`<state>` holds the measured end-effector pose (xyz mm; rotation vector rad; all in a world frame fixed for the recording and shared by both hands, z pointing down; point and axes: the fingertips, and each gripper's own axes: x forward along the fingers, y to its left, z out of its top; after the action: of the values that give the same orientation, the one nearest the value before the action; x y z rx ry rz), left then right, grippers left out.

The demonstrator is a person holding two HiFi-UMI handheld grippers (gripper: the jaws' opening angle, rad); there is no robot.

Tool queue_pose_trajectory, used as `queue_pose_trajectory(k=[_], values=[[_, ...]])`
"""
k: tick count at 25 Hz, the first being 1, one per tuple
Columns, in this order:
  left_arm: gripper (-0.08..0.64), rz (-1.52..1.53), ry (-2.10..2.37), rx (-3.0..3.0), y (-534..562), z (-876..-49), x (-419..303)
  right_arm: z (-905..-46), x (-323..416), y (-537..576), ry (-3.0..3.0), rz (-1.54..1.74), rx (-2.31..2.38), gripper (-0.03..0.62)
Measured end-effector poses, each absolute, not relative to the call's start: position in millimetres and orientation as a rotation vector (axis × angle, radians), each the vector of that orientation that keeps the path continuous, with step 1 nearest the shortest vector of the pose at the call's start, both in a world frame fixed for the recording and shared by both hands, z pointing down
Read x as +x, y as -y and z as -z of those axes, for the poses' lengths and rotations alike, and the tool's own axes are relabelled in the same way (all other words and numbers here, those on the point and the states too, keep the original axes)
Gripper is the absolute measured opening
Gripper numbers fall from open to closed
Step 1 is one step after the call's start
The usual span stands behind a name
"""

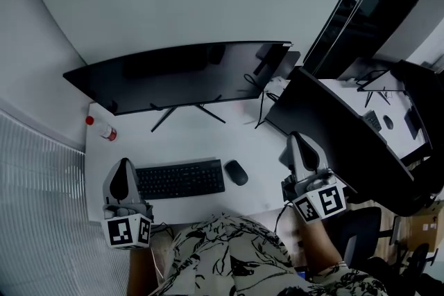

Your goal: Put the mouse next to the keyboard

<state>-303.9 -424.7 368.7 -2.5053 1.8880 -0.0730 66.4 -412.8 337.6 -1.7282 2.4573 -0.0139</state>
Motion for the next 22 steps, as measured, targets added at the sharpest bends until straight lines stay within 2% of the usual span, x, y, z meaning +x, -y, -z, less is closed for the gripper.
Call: queue_pose_trajectory(k=[22], values=[[-0.002, 0.011, -1.956, -2.389, 422.5, -354.1, -345.0, -346.6, 119.2, 410.3, -2.38, -0.043, -1.891, 0.005]])
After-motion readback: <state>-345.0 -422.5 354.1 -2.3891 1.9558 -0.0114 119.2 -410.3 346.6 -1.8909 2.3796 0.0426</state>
